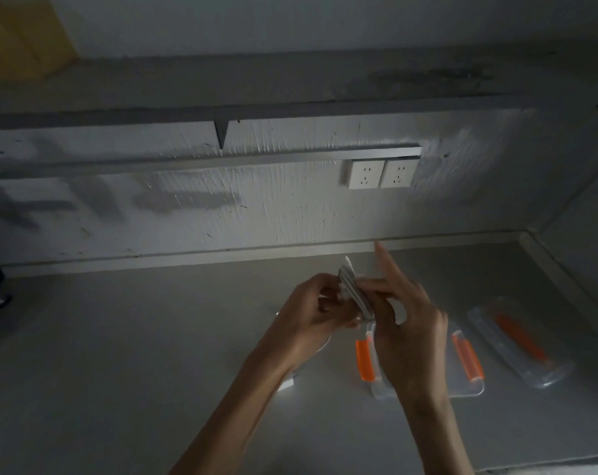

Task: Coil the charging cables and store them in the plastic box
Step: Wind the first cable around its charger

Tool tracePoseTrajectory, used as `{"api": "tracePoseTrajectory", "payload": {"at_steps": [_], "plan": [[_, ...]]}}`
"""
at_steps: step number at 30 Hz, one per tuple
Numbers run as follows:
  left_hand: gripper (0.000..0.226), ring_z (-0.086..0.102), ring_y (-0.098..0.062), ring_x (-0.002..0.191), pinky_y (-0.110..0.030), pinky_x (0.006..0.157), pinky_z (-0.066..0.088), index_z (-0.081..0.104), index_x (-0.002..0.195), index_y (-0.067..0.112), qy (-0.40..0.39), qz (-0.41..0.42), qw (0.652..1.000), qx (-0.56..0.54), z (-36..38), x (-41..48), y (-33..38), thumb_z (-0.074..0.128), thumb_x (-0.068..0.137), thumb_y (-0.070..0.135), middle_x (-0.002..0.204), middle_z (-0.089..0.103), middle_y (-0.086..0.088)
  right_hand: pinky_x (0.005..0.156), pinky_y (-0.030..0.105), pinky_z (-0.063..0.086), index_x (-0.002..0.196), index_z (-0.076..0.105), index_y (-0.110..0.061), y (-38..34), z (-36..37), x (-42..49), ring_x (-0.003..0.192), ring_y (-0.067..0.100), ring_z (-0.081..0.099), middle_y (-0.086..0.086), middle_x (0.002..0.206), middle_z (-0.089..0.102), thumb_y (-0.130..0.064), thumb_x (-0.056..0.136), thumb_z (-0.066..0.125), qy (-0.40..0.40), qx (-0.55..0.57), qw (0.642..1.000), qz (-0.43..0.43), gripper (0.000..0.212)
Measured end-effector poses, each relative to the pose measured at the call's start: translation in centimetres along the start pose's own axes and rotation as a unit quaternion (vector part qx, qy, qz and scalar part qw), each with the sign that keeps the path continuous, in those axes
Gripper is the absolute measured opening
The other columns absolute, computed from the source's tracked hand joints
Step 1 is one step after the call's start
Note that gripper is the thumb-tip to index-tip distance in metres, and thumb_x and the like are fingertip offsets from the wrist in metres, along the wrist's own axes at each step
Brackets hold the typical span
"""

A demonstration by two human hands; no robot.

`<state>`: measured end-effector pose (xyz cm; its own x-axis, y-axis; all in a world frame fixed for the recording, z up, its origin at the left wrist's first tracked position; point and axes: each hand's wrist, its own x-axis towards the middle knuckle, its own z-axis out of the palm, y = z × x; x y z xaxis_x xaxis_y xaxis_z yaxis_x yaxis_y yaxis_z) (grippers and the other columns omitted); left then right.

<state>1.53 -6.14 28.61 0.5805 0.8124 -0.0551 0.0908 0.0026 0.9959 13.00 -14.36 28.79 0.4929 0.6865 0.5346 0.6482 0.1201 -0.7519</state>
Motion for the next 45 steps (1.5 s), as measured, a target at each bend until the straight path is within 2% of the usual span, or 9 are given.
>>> {"api": "tracePoseTrajectory", "payload": {"at_steps": [7,10,16,21,25,30,36,40,45], "plan": [[0.022,0.067,-0.008,0.064,-0.028,0.063,0.054,0.067,0.082,0.012,0.104,0.036,0.966,0.233,-1.4,-0.1,-0.4,0.075,0.076,0.031,0.068,0.069,0.000,0.071,0.015,0.053,0.129,0.062,-0.027,-0.7,1.4,-0.8,0.091,0.016,0.067,-0.003,0.112,0.064,0.016,0.079,0.065,-0.136,-0.137,0.975,-0.110,0.066],[0.027,0.070,-0.016,0.077,-0.037,0.071,0.056,0.068,0.084,0.007,0.084,0.023,0.950,0.299,-2.4,0.3,-1.1,0.074,0.078,0.032,0.077,0.072,-0.006,0.056,0.029,0.054,0.117,0.068,-0.032,-0.5,1.5,0.9,0.072,0.021,0.068,-0.001,0.102,0.060,0.003,0.081,0.070,-0.226,-0.188,0.949,-0.111,0.051],[0.026,0.067,-0.020,0.094,-0.042,0.087,0.055,0.070,0.097,0.015,0.003,-0.028,0.946,0.322,-3.5,0.2,-1.5,0.073,0.077,0.031,0.099,0.068,-0.008,0.074,0.030,0.055,0.082,0.072,-0.036,0.0,2.2,4.3,0.074,0.007,0.066,-0.010,0.086,0.059,-0.021,0.071,0.084,-0.380,-0.117,0.917,-0.009,0.023],[0.024,0.062,-0.017,0.088,-0.032,0.084,0.052,0.069,0.104,0.018,-0.015,0.013,0.937,0.350,-3.0,-1.2,-1.9,0.070,0.082,0.028,0.099,0.056,-0.001,0.059,0.009,0.038,0.052,0.062,-0.047,0.4,2.8,6.2,0.059,-0.011,0.057,-0.023,0.057,0.061,-0.042,0.064,0.086,-0.472,-0.170,0.865,0.019,0.027],[0.025,0.061,-0.025,0.094,-0.035,0.086,0.050,0.065,0.110,0.013,-0.028,0.021,0.920,0.391,-2.8,-1.5,-2.2,0.064,0.086,0.021,0.105,0.054,-0.005,0.052,0.006,0.038,0.044,0.056,-0.058,0.4,2.9,6.4,0.060,-0.021,0.054,-0.039,0.056,0.058,-0.052,0.068,0.081,-0.493,-0.186,0.849,0.028,0.034],[0.019,0.064,-0.024,0.094,-0.036,0.084,0.052,0.067,0.100,0.014,-0.061,-0.023,0.931,0.359,-2.9,-1.1,-2.3,0.063,0.083,0.021,0.103,0.060,-0.009,0.055,0.006,0.033,0.048,0.058,-0.050,1.4,2.9,6.0,0.060,-0.023,0.053,-0.023,0.059,0.058,-0.030,0.079,0.078,-0.464,-0.164,0.870,0.029,0.042],[0.026,0.071,-0.015,0.085,-0.040,0.082,0.055,0.073,0.093,0.017,-0.084,-0.076,0.952,0.283,-3.5,-1.3,-2.9,0.061,0.080,0.036,0.089,0.074,0.000,0.060,0.029,0.053,0.069,0.068,-0.030,2.2,2.1,5.1,0.061,0.020,0.069,-0.007,0.069,0.069,-0.018,0.086,0.071,-0.425,-0.064,0.895,0.117,0.021],[0.032,0.073,-0.029,0.080,-0.050,0.082,0.059,0.068,0.081,0.004,-0.056,-0.102,0.958,0.260,-2.9,-0.9,-3.4,0.059,0.073,0.034,0.085,0.072,-0.018,0.063,0.013,0.045,0.086,0.074,-0.026,2.4,2.7,4.2,0.066,-0.009,0.061,-0.023,0.071,0.060,-0.023,0.087,0.069,-0.441,-0.110,0.890,0.024,0.006],[0.019,0.067,-0.020,0.062,-0.035,0.067,0.055,0.064,0.064,0.013,-0.037,-0.093,0.954,0.281,-2.4,-0.6,-4.2,0.058,0.073,0.030,0.065,0.070,-0.005,0.071,0.025,0.041,0.085,0.071,-0.020,1.9,3.1,4.2,0.078,0.012,0.058,-0.012,0.080,0.056,-0.034,0.083,0.073,-0.426,-0.192,0.882,-0.052,0.015]]}}
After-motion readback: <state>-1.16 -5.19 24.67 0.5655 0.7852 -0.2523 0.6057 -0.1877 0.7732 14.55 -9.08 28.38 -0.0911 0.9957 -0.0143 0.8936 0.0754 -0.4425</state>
